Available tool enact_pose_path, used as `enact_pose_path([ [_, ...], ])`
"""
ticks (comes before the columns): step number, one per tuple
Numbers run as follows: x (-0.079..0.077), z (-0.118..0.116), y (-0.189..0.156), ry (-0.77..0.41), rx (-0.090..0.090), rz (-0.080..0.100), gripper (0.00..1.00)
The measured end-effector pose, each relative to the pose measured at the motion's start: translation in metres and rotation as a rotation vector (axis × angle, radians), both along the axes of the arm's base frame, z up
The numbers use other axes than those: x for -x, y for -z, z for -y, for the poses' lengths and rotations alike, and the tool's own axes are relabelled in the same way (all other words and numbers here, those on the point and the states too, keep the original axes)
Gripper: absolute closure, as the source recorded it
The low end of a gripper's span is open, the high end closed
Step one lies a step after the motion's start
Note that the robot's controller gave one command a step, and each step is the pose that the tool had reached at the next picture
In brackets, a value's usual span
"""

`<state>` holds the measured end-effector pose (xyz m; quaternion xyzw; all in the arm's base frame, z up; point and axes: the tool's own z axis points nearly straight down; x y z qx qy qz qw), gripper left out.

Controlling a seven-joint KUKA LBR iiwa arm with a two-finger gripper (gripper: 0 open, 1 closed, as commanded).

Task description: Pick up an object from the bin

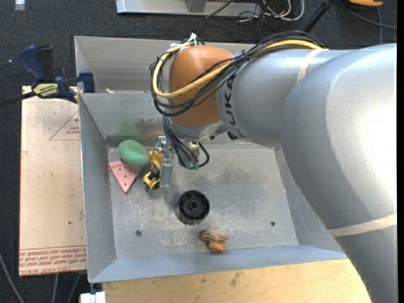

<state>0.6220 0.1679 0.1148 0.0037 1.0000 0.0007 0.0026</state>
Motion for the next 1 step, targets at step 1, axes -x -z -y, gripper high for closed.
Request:
enact_pose_path([
  [1,-0.0069,-0.0081,-0.0222,-0.024,-0.003,0.009,1.00],
])
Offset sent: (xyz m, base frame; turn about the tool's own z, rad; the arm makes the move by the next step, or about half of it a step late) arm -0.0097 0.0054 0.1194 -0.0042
